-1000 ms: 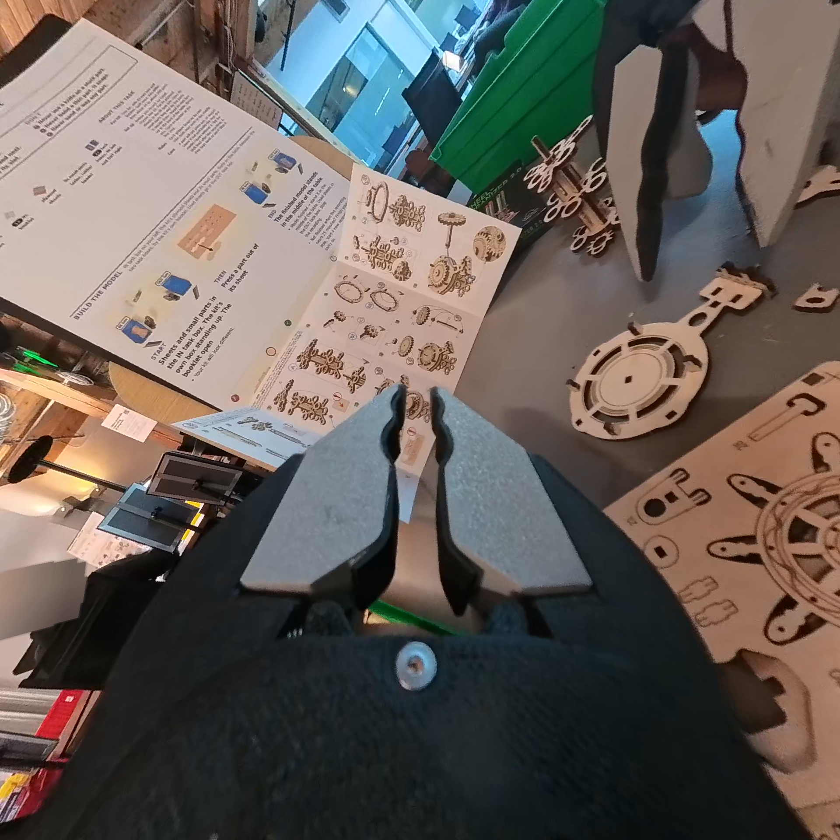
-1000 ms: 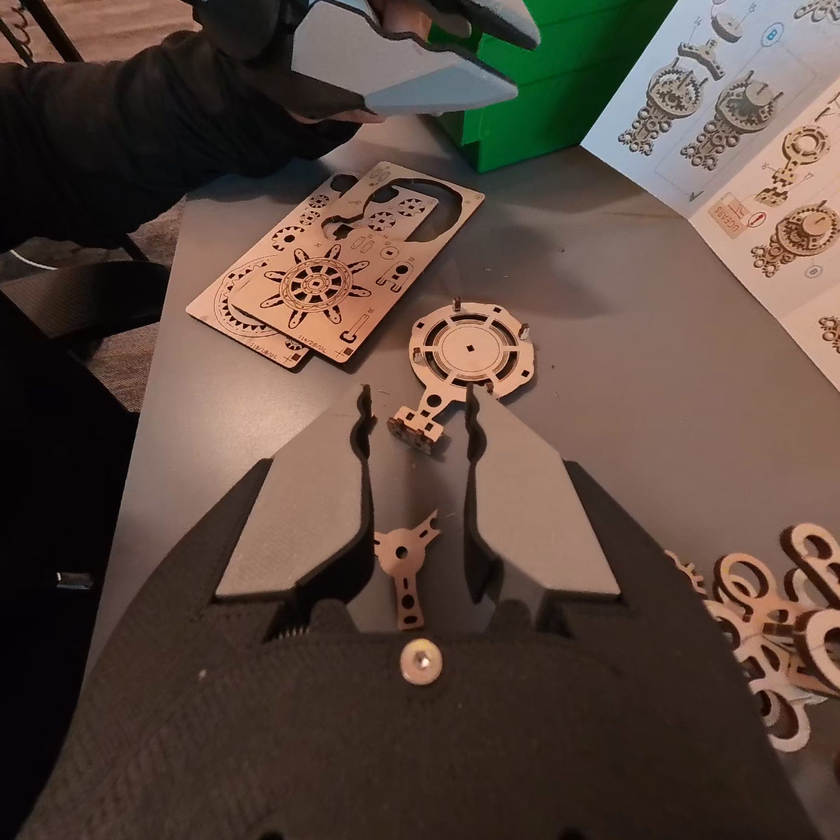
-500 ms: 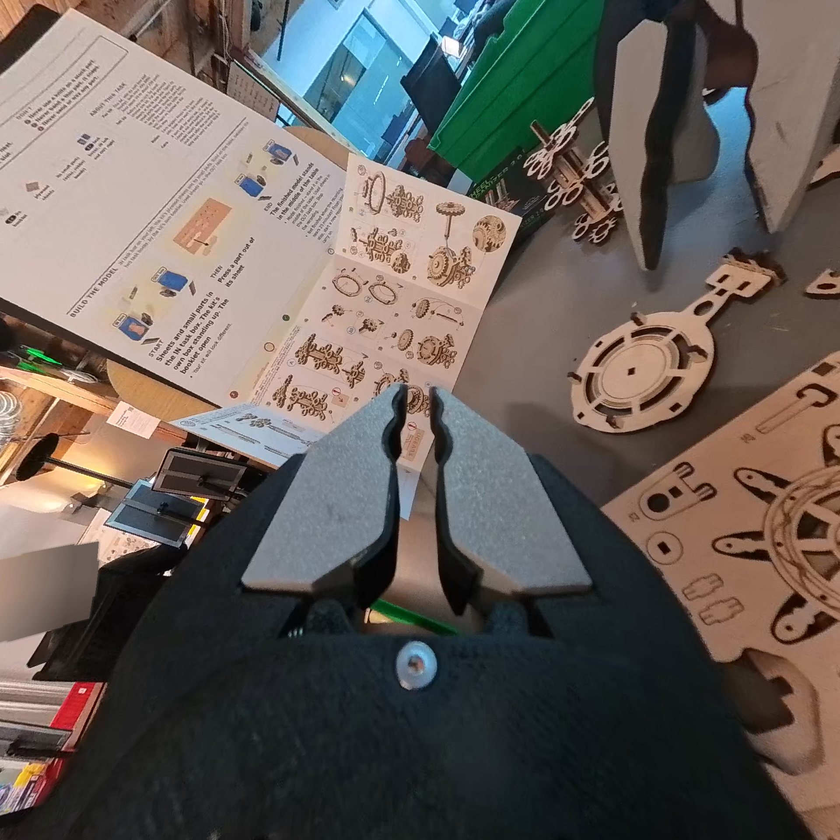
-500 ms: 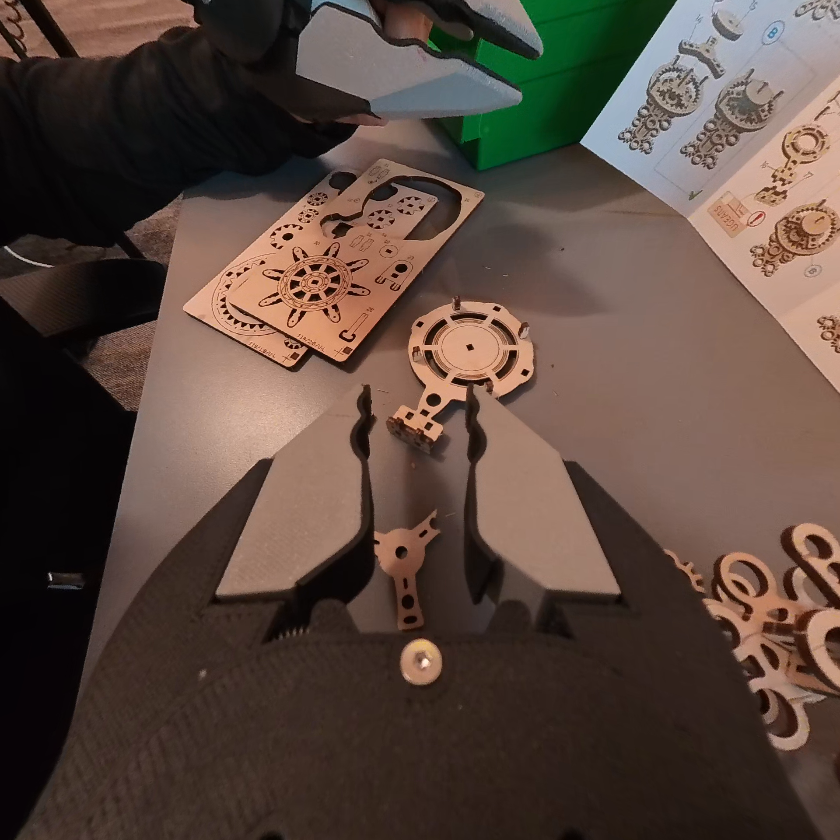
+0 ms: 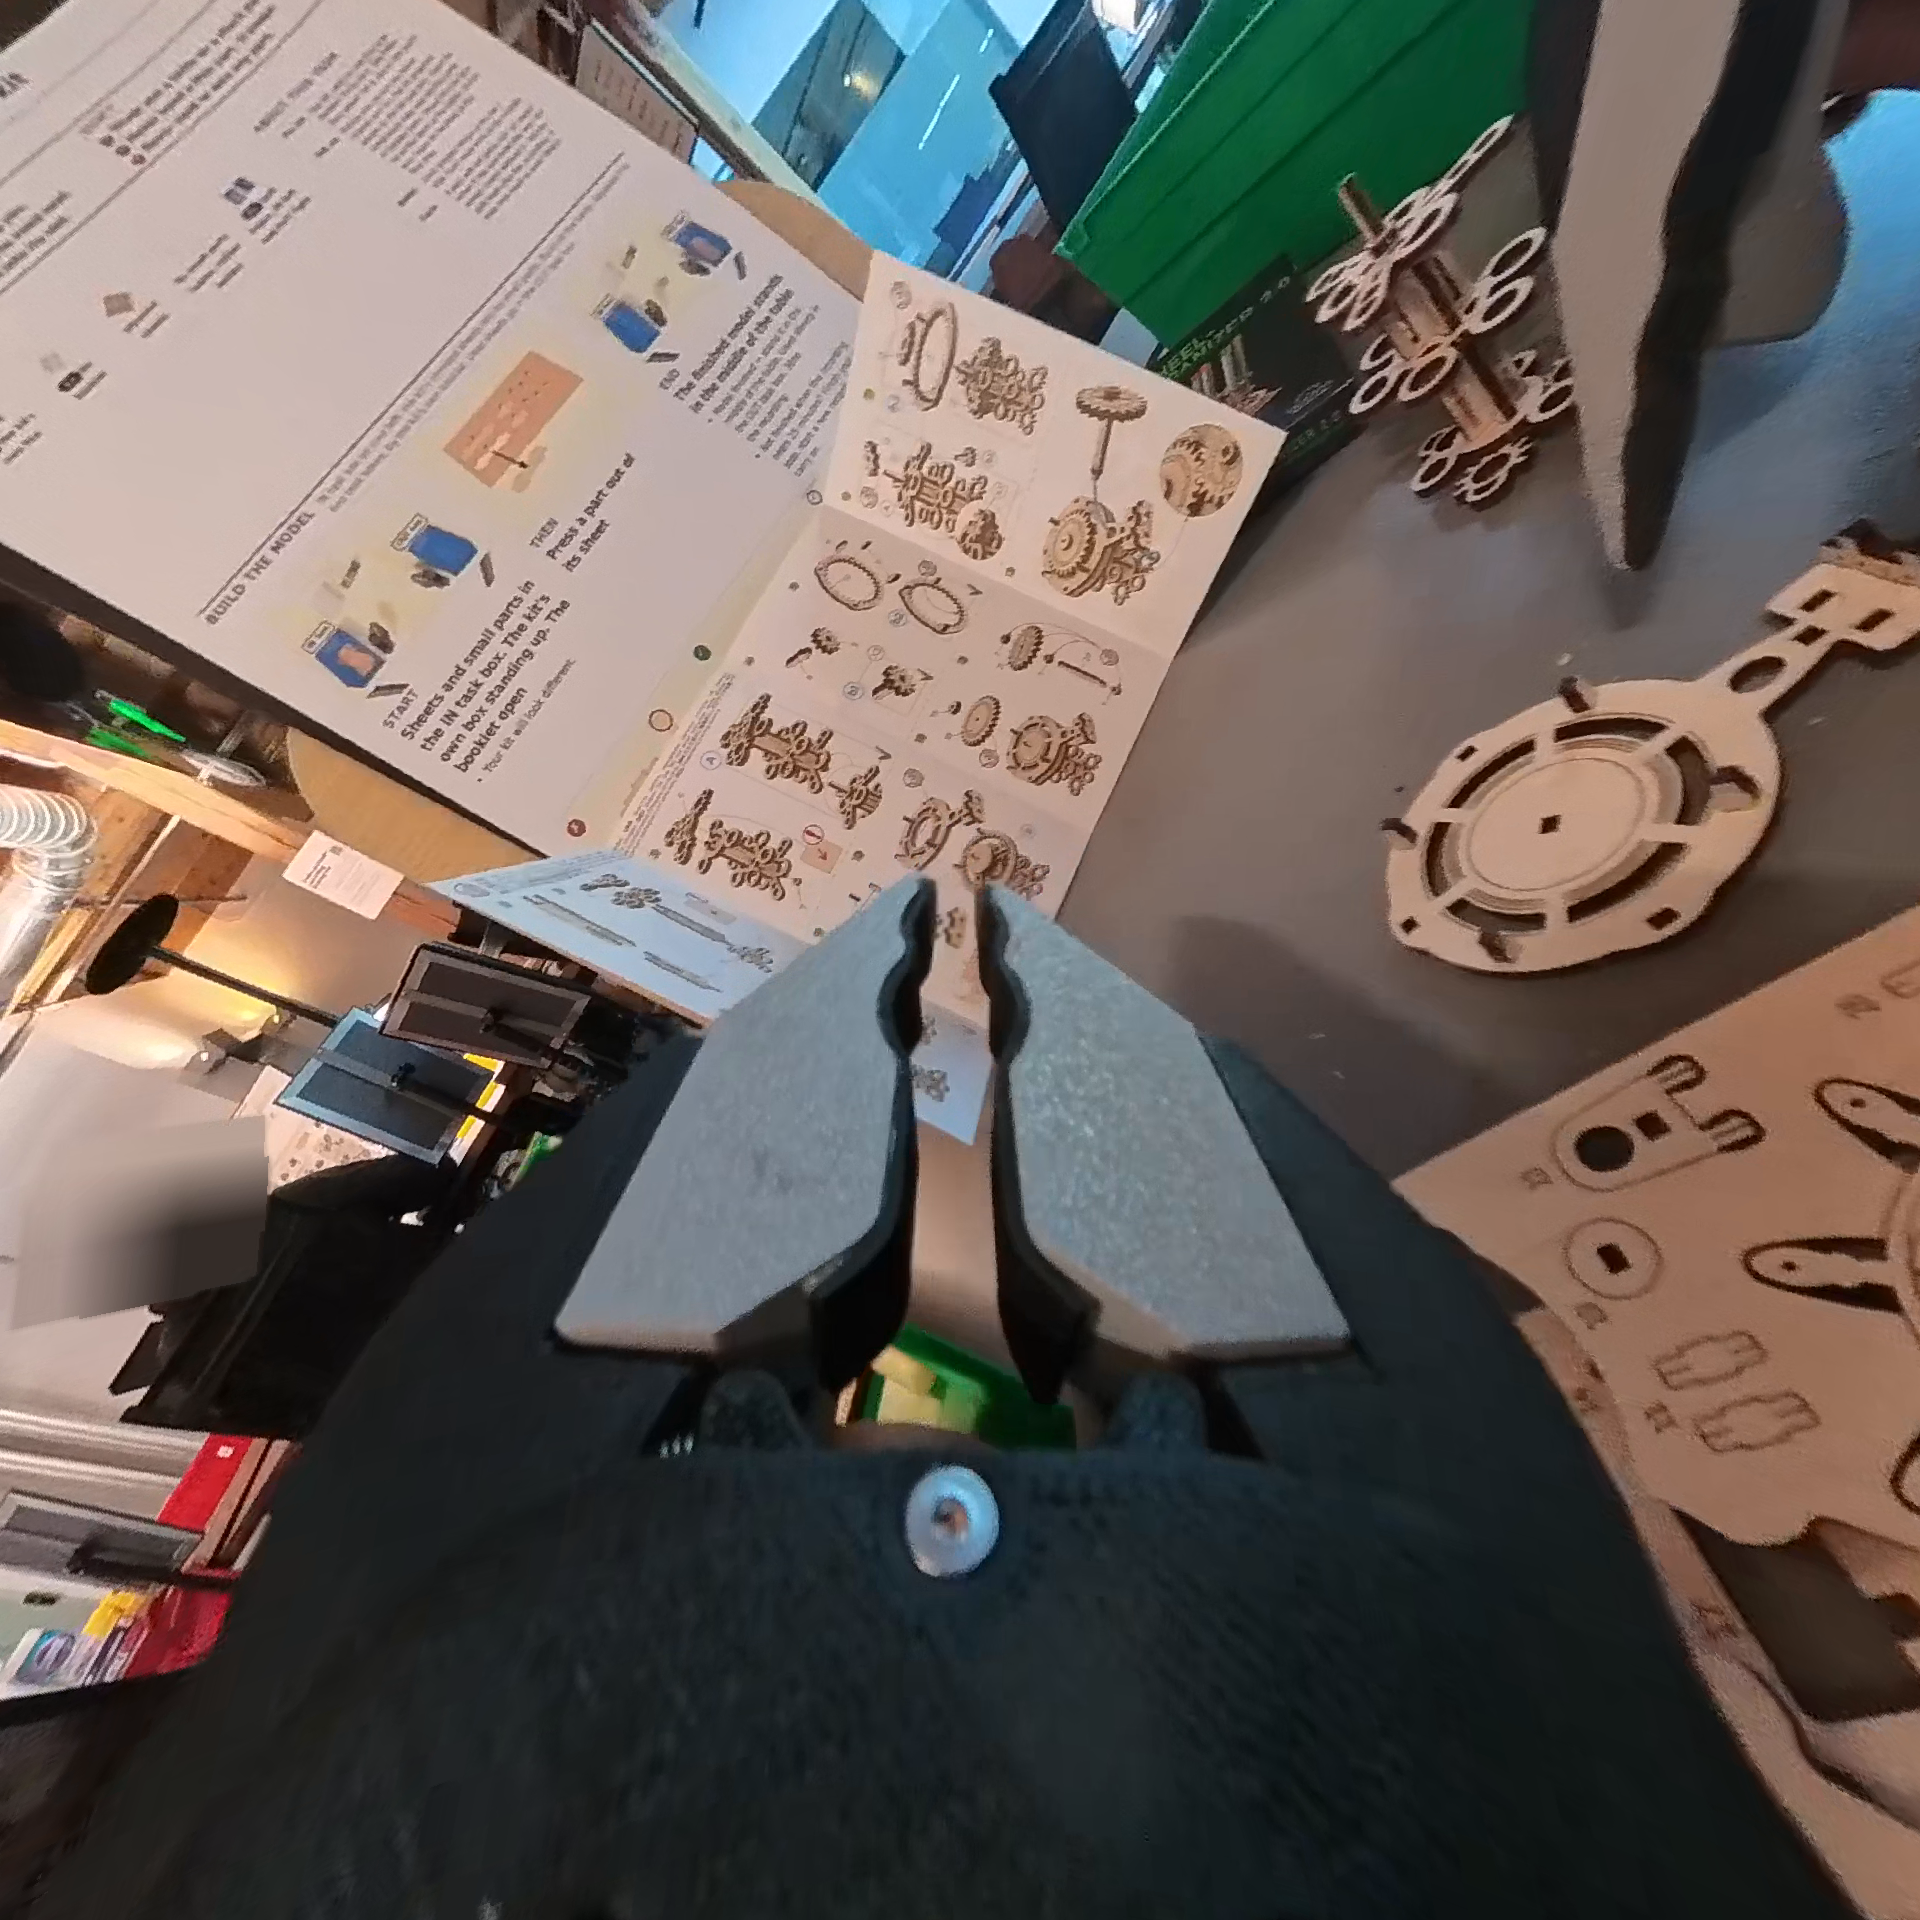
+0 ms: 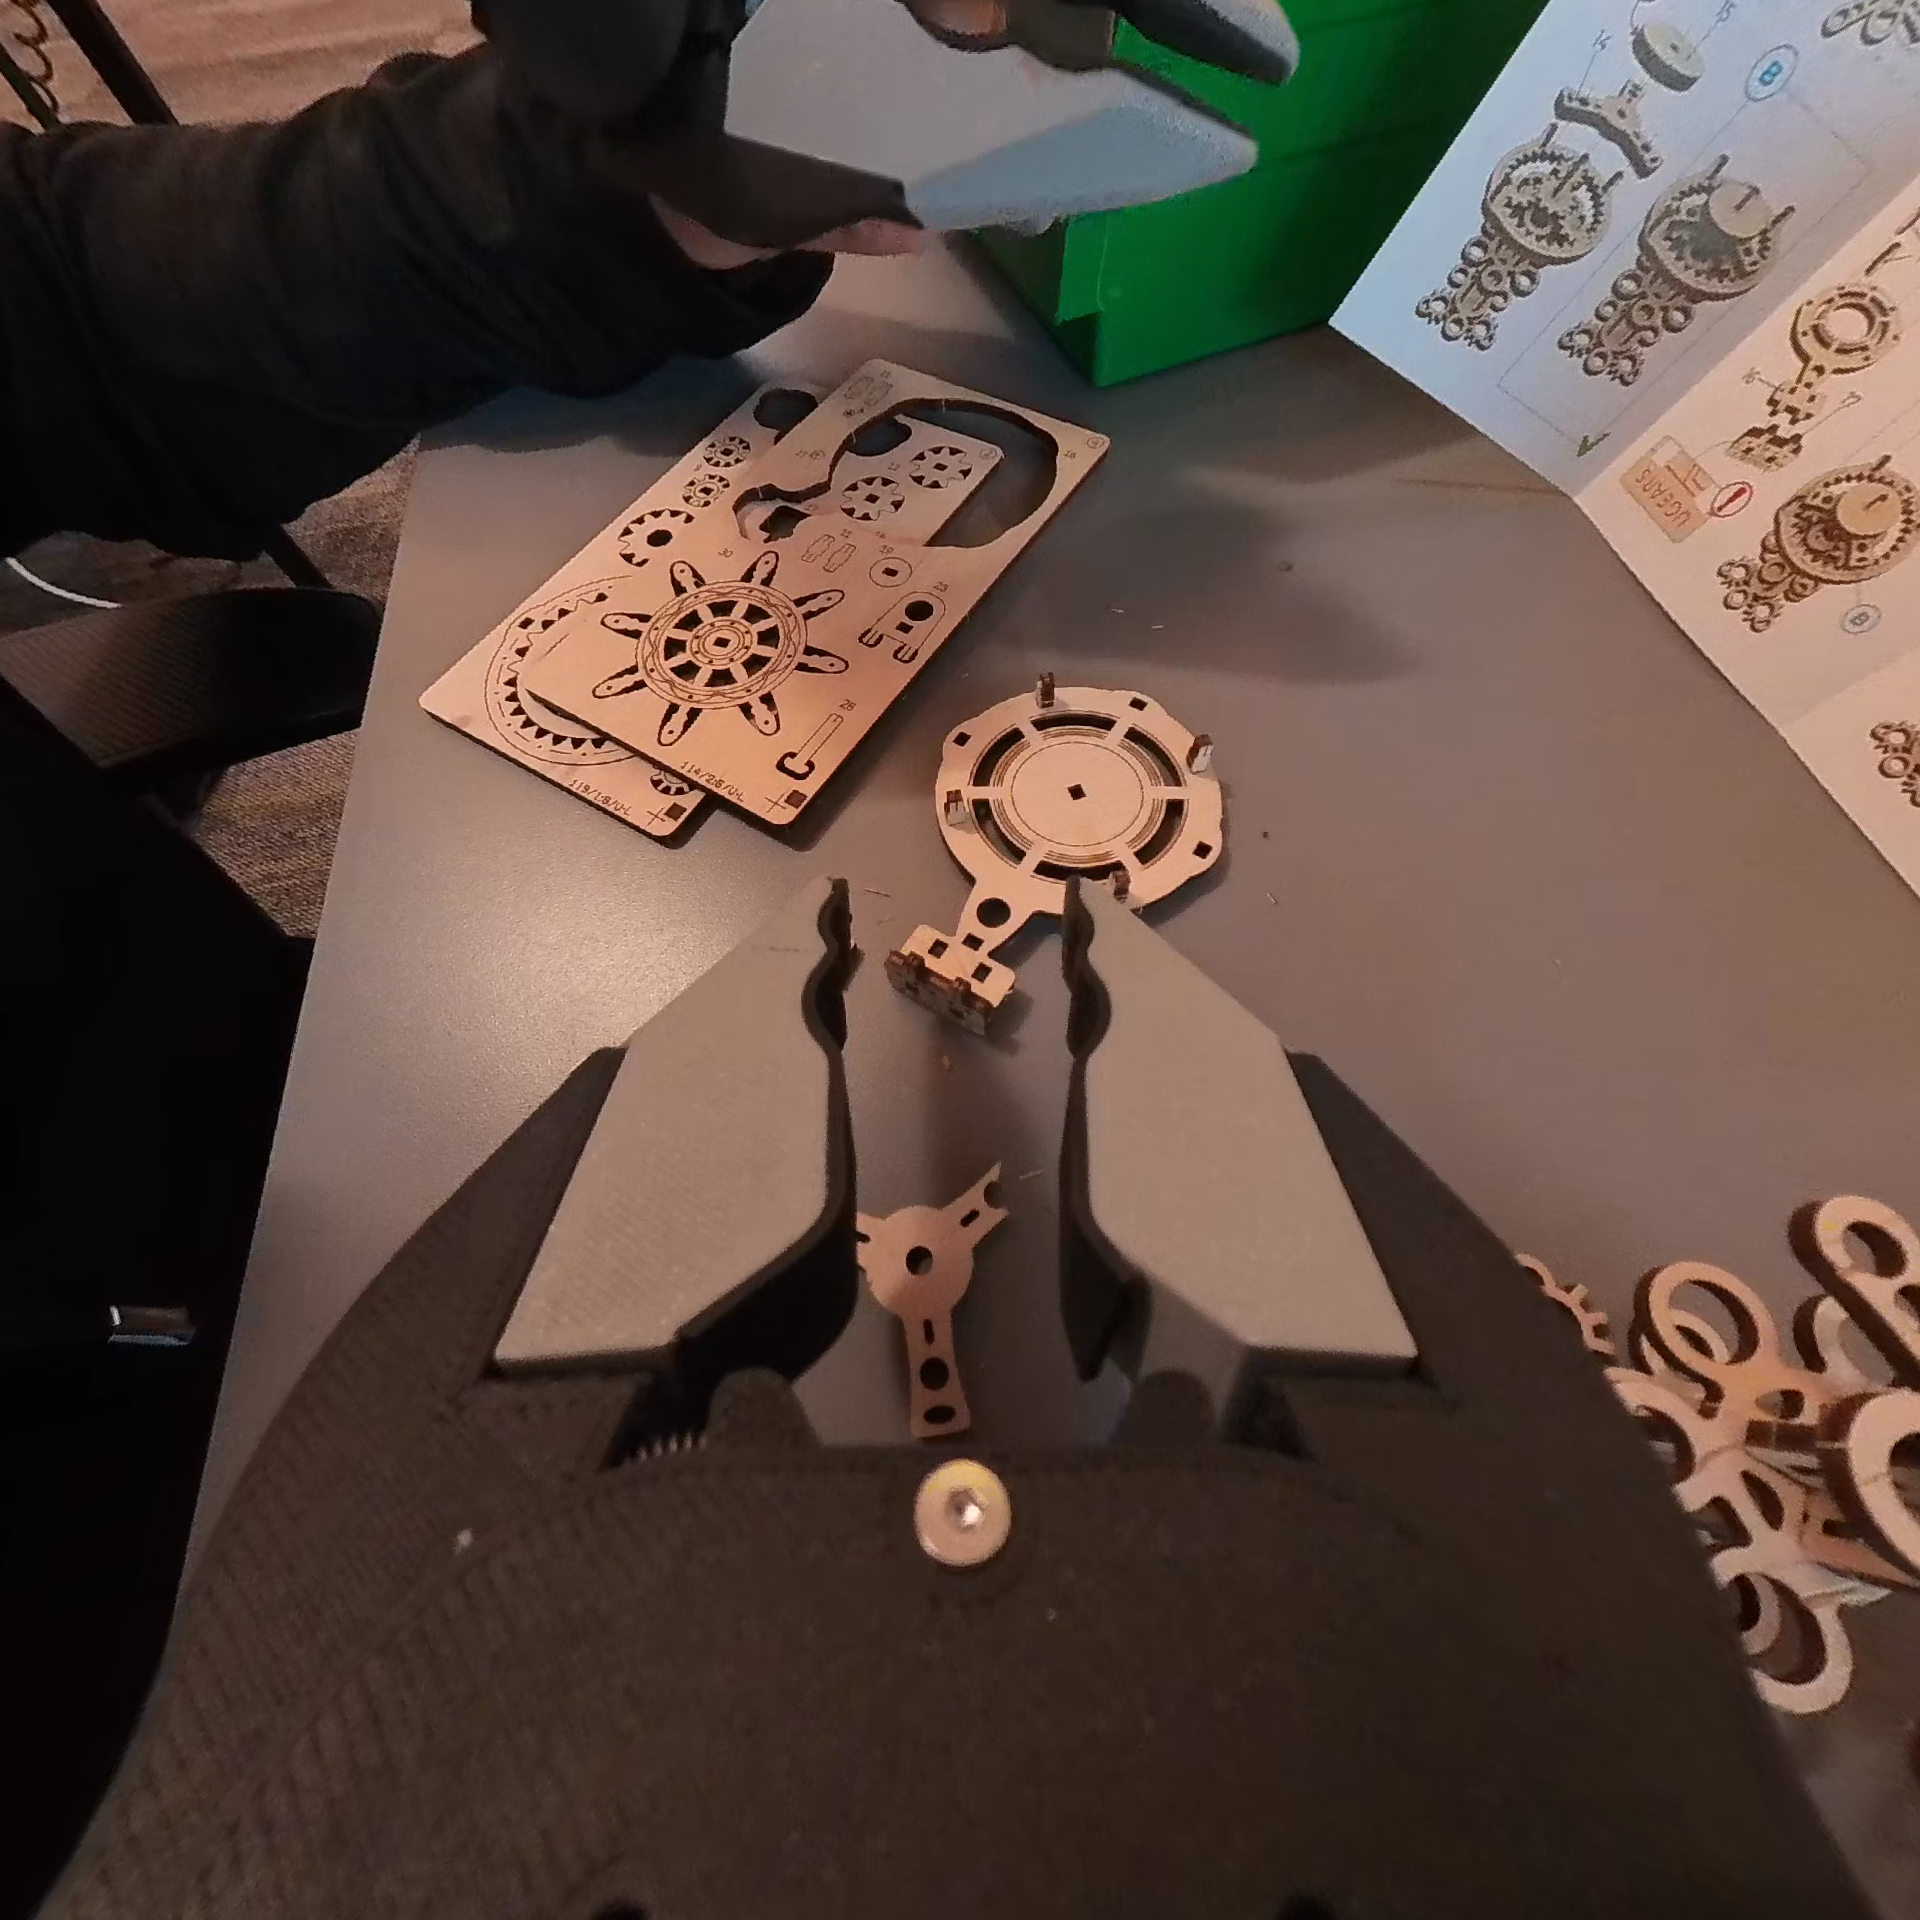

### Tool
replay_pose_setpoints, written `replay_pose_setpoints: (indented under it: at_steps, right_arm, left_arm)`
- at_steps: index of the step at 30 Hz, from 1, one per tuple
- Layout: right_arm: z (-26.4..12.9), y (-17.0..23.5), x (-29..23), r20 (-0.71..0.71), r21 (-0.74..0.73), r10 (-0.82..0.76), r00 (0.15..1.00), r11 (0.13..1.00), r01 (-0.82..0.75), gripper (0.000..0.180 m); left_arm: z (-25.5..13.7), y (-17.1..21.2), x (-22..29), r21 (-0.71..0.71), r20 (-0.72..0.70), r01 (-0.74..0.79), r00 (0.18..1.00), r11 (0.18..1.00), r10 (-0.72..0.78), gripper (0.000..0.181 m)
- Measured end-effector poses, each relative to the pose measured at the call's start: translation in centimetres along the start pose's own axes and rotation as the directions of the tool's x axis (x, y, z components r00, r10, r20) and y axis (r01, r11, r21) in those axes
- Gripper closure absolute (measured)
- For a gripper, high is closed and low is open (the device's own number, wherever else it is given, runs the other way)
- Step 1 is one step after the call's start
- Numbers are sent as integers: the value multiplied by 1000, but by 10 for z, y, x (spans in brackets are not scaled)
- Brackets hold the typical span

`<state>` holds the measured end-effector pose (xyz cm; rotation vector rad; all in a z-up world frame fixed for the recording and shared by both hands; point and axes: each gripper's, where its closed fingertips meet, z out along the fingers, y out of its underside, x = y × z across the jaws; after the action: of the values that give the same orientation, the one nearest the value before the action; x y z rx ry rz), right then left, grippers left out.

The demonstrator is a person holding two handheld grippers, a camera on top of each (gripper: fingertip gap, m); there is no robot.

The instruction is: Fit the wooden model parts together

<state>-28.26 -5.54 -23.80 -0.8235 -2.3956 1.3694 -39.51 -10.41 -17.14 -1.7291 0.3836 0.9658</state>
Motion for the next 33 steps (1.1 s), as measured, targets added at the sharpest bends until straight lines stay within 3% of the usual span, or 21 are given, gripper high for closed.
replay_pose_setpoints:
  at_steps: [18,33]
  right_arm:
    - [0,1,0,0,-4,1,1000,1000,-1,143]
    - [3,7,1,-12,-46,2,1000,999,-2,138]
  left_arm:
    - [-1,40,-44,-158,193,168,972,973,-137,181]
    - [-2,28,-44,-117,195,176,969,977,-151,181]
